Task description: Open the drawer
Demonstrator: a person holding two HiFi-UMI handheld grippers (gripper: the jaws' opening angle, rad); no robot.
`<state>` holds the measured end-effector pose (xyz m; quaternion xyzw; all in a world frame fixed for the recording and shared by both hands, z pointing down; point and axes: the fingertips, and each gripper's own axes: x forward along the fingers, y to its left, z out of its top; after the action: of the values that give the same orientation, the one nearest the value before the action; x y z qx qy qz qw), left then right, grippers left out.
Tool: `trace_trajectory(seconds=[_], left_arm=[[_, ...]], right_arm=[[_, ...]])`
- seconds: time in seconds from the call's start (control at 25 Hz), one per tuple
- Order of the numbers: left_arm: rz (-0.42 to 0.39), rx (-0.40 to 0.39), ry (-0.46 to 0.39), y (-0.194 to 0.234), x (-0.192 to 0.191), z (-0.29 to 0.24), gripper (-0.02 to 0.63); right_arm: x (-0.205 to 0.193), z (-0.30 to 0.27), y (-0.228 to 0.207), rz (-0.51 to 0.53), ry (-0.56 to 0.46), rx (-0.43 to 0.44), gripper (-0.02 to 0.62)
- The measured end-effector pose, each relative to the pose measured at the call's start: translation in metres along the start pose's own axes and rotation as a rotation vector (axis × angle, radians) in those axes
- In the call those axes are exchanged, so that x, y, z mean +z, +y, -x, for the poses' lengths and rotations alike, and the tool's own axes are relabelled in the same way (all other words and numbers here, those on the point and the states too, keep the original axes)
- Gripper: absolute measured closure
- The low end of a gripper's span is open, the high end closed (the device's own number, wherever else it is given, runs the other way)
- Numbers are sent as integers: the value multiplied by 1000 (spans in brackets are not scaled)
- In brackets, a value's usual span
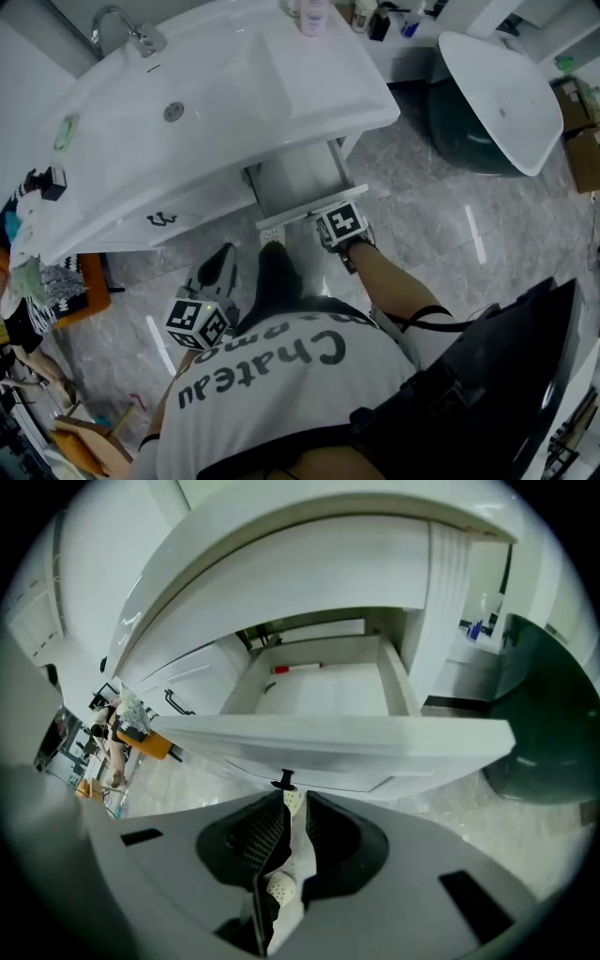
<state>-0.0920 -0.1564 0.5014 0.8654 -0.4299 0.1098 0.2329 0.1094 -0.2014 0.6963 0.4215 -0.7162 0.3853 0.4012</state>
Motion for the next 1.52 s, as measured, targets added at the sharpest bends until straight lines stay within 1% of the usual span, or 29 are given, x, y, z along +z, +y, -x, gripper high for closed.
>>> trace_trajectory(seconds=[0.04,0.12,0.2,0.24,0.32,0.4,0.52,0.6,0.72,0.84,0.92,1.0,1.08,1.16,1.24,1.36,1.52], left_arm=[[8,-8,-13,-8,5,-1,598],[71,-34,-45,-25,17,1,598],[148,-70,-88,-45,33,8,598],[168,-89,-108,-56,41,13,598],[178,-117,-139,-75,53,21,598],[185,-126,-171,-92,64,32,598],[187,-121,-218,-108,76,52,598],[181,-102,-228,-114,79,65,598],[190,-79,-228,-119,82,83,598],[202,-73,-228,-123,86,97,598],[202,-84,-224,-126,87,102,598],[195,-107,-213,-128,86,103,598],[181,-137,-180,-134,81,104,598],[148,-178,-133,-145,74,106,598],[99,-219,-106,-155,69,113,598],[48,-257,-79,-157,62,131,598],[28,-261,-39,-139,50,162,598]], right_arm=[[-1,9,-2,-9,-13,-9,527],[1,28,-4,-29,-55,-5,558],[6,46,0,-64,-102,30,569],[9,56,2,-85,-130,51,571],[17,79,8,-113,-201,101,574],[28,111,20,-109,-301,173,577],[47,170,48,-81,-477,308,577],[57,212,64,-58,-579,364,577],[66,268,81,-49,-703,393,577],[66,304,94,-47,-788,382,577],[62,314,104,-17,-800,374,577],[57,319,117,5,-789,397,577],[48,324,133,7,-781,429,577],[36,329,152,15,-768,463,577],[19,331,168,36,-747,475,577],[-3,328,186,47,-723,440,577],[-18,327,211,23,-738,387,581]])
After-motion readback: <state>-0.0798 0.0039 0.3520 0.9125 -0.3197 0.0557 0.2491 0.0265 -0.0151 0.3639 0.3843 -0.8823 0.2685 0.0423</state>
